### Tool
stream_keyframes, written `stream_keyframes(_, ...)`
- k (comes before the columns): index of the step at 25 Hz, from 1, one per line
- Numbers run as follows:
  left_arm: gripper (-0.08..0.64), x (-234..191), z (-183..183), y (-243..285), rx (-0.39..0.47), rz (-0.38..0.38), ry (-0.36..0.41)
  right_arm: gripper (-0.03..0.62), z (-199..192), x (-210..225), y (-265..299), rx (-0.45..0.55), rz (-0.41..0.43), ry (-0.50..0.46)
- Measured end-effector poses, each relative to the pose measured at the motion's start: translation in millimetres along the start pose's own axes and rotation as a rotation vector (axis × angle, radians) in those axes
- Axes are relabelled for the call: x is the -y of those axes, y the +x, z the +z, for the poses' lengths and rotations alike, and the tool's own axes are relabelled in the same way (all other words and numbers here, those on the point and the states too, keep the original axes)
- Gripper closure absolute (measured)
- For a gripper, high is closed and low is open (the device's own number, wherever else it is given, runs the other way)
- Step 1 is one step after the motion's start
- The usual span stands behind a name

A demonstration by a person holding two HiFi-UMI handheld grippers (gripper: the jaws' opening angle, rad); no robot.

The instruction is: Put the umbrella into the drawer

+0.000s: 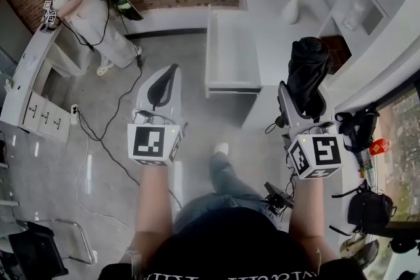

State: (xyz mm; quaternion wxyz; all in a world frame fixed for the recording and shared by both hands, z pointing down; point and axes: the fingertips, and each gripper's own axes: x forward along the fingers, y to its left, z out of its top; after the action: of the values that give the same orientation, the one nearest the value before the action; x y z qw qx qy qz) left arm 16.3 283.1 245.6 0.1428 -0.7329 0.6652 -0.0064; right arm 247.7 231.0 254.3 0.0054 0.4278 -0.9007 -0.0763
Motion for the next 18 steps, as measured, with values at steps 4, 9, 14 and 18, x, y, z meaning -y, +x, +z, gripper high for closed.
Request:
stream_keyframes(4, 0.560, -16.2, -8.1, 30.2, -0.006, 0.012, 0.006, 0.339, -3.6, 7.0, 33.0, -0.002, 0.011, -0.011)
stream_keyframes(9, 0.561, -38.2, -19.3, 69.1, -0.024, 0.018, 0.006, 0.339, -5.0, 17.5, 76.4, -0.005, 0.015, -0.004)
stream_keyframes(14, 0.561, -60.2, -34.8, 115.3, -0.041, 0.013, 0.006, 0.339, -13.4, 30.7, 128.5, -0.021, 0.021, -0.018)
stream_keyframes(18, 0.561, -75.7, -44.9, 158.3, -0.048, -0.010, 0.001, 0.337, -15.4, 41.3, 170.8, -0.025, 0.029, -0.018)
